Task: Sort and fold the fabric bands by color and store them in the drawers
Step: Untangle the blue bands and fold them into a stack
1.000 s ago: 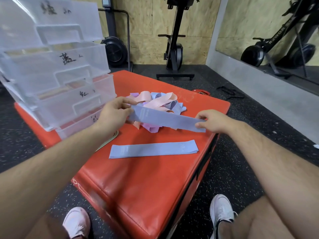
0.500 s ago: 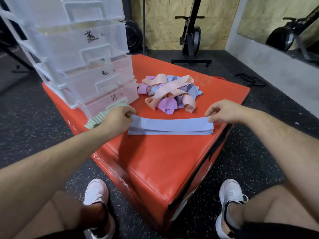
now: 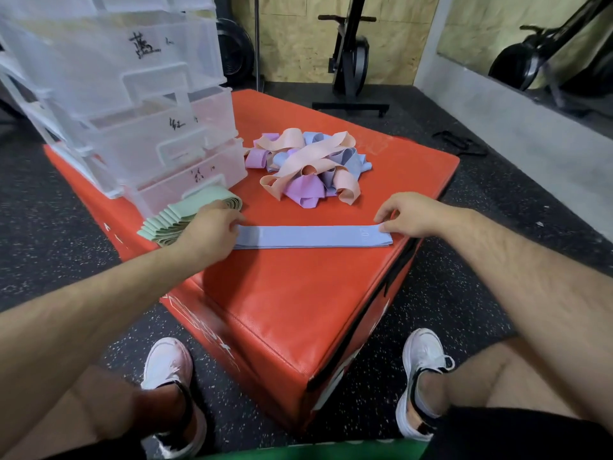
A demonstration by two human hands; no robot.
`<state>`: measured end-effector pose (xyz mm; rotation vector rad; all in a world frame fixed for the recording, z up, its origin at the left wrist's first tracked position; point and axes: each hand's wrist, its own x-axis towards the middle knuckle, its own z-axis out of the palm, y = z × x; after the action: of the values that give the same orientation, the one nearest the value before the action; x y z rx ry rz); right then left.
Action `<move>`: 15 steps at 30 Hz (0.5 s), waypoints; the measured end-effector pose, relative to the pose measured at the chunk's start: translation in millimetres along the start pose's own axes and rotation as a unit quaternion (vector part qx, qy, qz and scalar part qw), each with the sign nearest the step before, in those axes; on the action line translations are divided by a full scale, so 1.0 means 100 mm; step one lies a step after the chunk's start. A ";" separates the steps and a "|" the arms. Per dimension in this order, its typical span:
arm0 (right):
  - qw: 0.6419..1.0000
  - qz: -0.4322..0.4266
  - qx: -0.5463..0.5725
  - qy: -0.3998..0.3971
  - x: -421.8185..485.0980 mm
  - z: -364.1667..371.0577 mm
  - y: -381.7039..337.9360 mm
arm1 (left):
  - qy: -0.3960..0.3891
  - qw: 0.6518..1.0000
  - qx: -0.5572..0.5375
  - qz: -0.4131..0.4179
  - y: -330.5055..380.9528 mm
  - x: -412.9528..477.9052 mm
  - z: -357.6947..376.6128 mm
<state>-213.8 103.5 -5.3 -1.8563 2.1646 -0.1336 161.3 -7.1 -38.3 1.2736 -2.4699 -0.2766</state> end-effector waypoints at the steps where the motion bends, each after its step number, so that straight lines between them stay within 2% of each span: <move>1: 1.000 -0.008 -0.010 -0.001 0.01 0.00 0.00 | 0.006 1.000 0.019 0.010 -0.02 0.00 0.01; 4: 0.998 -0.034 0.030 -0.041 -0.01 -0.02 -0.05 | 0.011 0.997 0.033 0.065 0.04 -0.02 0.00; 7: 0.994 -0.065 0.036 -0.075 -0.03 0.04 -0.12 | -0.065 0.993 -0.017 0.094 0.16 -0.02 0.00; 9: 0.994 -0.083 0.015 -0.066 -0.02 0.09 -0.14 | -0.102 0.990 -0.019 0.099 0.18 -0.02 0.05; 15: 0.994 -0.094 -0.004 -0.054 -0.01 0.09 -0.17 | -0.106 0.988 -0.012 0.114 0.18 0.08 0.07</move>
<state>-195.2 102.5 -9.9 -2.0209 1.9212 -0.0610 140.8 -2.7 -36.7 0.9844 -2.7522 -0.4009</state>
